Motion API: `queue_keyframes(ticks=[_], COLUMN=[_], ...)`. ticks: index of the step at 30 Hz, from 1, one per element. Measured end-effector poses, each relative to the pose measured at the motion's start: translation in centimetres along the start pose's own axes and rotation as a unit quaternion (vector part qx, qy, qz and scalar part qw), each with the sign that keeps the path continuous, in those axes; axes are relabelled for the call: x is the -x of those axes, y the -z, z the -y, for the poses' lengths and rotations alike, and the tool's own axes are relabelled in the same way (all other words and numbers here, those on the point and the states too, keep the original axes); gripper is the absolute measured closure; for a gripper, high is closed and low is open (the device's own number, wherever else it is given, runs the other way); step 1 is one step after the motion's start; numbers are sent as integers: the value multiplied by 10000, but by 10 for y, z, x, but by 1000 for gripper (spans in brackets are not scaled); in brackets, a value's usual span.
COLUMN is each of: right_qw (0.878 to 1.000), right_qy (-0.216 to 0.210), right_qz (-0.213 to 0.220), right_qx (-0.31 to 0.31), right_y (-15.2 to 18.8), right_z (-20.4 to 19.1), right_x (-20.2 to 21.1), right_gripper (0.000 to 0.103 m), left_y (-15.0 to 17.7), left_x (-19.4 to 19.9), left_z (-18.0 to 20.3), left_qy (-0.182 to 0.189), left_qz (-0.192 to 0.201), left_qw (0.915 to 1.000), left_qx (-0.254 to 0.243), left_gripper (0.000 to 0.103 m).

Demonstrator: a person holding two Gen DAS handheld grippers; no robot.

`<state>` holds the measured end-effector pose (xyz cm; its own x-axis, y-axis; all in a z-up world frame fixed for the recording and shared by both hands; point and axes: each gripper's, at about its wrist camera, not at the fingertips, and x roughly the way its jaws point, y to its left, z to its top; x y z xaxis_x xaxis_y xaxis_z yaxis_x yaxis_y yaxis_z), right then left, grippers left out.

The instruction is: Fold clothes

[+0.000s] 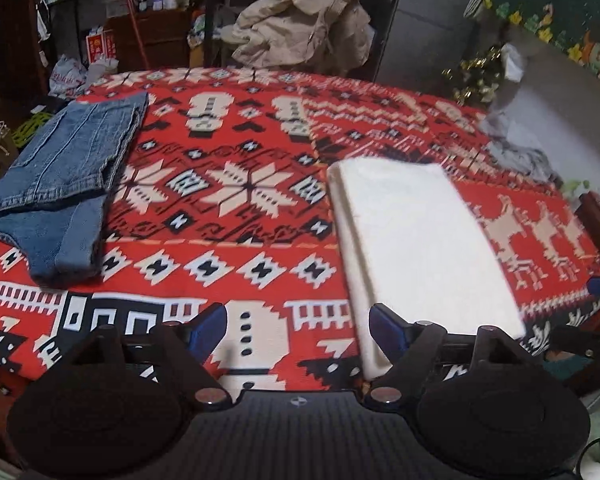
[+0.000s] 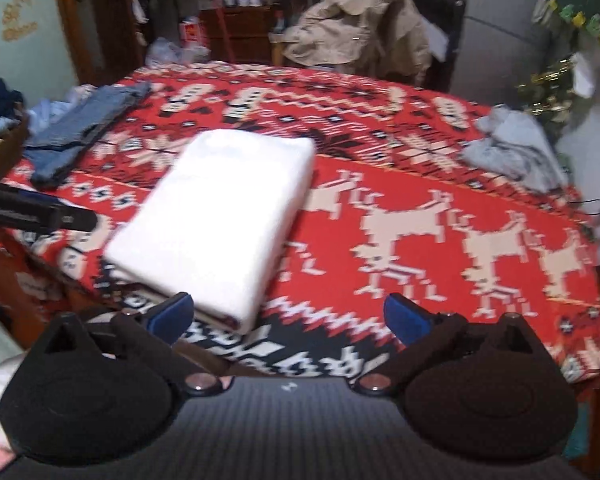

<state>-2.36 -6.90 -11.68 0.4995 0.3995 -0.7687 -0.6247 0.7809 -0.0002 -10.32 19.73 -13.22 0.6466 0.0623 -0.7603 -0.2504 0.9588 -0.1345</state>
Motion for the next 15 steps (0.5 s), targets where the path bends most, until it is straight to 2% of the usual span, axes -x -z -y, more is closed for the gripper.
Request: queue_keyframes(ticks=[3,5,10,11,12,14,15], right_qw=[9999,9993,9919,9894,9866,9760,9699], right_qy=[73,201,523,587,651,844,938], right_qz=[-65,9,361,432,502,735,822], right_qx=[64,319,1100,1255,1410,1866,2090], right_y=[-6,-8,-7,-7,-7,-2,1], right_z=[2,-4,-30,-35,-40,-56,-64], right_x=[1,5,12,14,16,19,18], right_gripper=[1,1,1,1,1,1,1], left_y=[-1,0,-3,-3,-4,-3,-1], left_x=[7,11,2,-2,-6,-15,-19], left_z=[8,13,1,-6,-13,-25,-31], left_qy=[129,283,881,1125,1367,1813,2018], left_qz=[80,178,-102,-218,-333,-534,-620], left_qw=[9997,9992,9951,9905,9842,9680,9584], left_qx=[-210,-225,445,759,1071,1652,1922], left_gripper=[25,25,25,26,32,41,41])
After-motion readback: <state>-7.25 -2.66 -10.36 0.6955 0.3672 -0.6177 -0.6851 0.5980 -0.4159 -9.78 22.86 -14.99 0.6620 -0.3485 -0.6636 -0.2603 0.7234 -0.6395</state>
